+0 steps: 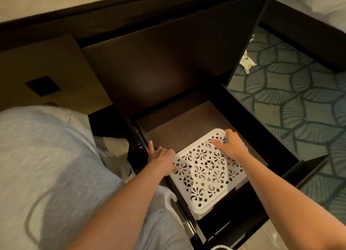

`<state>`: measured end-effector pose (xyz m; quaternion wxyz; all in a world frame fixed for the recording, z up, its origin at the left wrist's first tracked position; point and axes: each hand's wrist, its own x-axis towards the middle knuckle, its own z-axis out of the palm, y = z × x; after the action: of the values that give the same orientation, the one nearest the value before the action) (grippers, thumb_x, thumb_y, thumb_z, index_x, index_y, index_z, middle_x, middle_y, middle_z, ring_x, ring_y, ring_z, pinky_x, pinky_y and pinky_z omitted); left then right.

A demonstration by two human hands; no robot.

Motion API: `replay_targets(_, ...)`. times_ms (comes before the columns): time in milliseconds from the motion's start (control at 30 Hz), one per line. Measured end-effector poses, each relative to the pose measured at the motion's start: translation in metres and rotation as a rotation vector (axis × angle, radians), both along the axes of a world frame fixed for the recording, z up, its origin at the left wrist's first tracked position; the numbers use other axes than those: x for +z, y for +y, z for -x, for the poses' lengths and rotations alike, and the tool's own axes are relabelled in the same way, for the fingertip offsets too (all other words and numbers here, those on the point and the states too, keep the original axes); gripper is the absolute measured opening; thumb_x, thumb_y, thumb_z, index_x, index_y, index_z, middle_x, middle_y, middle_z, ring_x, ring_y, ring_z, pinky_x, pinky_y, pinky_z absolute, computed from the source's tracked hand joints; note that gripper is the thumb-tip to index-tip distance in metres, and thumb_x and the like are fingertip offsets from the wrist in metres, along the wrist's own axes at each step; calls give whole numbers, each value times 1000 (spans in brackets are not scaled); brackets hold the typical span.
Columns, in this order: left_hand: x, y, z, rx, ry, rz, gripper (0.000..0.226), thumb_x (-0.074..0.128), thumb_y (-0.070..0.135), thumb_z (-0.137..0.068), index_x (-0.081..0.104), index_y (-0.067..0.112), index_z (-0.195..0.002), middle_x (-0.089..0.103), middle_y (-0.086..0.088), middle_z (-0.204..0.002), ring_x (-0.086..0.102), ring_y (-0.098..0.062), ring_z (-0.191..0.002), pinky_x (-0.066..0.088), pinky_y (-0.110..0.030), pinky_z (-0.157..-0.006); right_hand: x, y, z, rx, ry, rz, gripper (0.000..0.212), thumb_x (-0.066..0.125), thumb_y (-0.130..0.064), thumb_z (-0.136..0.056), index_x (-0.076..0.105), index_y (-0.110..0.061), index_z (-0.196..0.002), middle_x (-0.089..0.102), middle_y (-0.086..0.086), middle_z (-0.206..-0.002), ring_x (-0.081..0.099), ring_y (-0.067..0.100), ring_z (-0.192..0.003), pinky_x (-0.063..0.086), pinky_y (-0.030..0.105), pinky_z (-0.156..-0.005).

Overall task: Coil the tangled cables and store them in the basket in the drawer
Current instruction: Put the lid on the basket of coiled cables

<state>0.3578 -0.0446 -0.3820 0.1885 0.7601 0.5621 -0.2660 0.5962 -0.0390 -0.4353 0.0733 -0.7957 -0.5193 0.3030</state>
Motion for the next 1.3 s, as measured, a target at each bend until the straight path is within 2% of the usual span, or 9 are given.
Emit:
replay_targets(200,-2,13,-2,38,-71,-108,43,51,46,-94,48,15,-123,58,-8,-125,37,-28,-132,3,-48,-115,-1,10,-5,-43,1,-52,58,59,-58,-82,47,-13,-117,44,9,-118,53,25,-97,48,41,-83)
replay_targets(333,-8,16,-1,107,-141,-170,47,49,43,-95,41,14,-132,56,-9,-129,36,-28,-132,6,-46,-115,-1,23,-3,-58,-10,-92,75,59,-57,-83,34,-17,-141,38,13,-136,48,31,-119,46,45,-93)
replay_targets(467,-11,9,-2,87,-161,-185,57,44,50,-95,34,14,-138,50,-7,-136,31,-27,-135,5,-47,-115,-3,25,-2,-51,-37,-97,77,56,-59,-84,26,-26,-147,36,12,-139,38,32,-129,45,48,-95)
replay_targets(533,-10,3,-5,69,-148,-110,85,41,66,-88,20,8,-147,33,-10,-150,19,-27,-142,-2,-49,-115,-3,19,1,-39,-84,-129,72,51,-57,-88,25,-28,-148,39,9,-134,40,29,-125,45,45,-92)
replay_targets(600,-10,-3,-8,23,-137,-61,111,39,79,-79,-6,6,-151,1,-12,-160,-3,-26,-147,-10,-48,-115,-4,13,6,2,-180,-185,65,45,-52,-93,23,-27,-148,42,9,-132,42,29,-123,40,46,-96)
replay_targets(700,-13,-11,-11,-51,-186,-68,125,44,83,-72,-19,7,-148,-23,-13,-156,-24,-25,-143,-16,-47,-113,-10,3,15,19,-320,-299,57,36,-45,-98,24,-21,-148,40,10,-143,36,29,-132,27,46,-108)
replay_targets(900,-24,-20,-11,-125,-153,-45,131,51,80,-70,-25,6,-146,-33,-15,-152,-32,-27,-140,-16,-45,-112,-23,-10,25,31,-381,-271,65,16,-54,-96,19,-18,-150,21,11,-156,17,30,-144,16,47,-115)
replay_targets(1067,-29,-20,-15,-143,-110,-44,132,49,82,-70,-27,2,-144,-36,-18,-150,-33,-29,-138,-12,-44,-114,-25,-10,26,47,-417,-193,67,15,-54,-97,4,-19,-152,5,8,-160,-1,25,-147,6,46,-117)
replay_targets(1300,-23,-17,-20,-159,-22,-12,131,50,80,-72,-27,0,-143,-34,-22,-150,-31,-34,-139,-8,-47,-116,-18,-6,27,54,-357,-113,68,20,-53,-97,2,-17,-152,0,7,-160,-6,26,-147,6,48,-117)
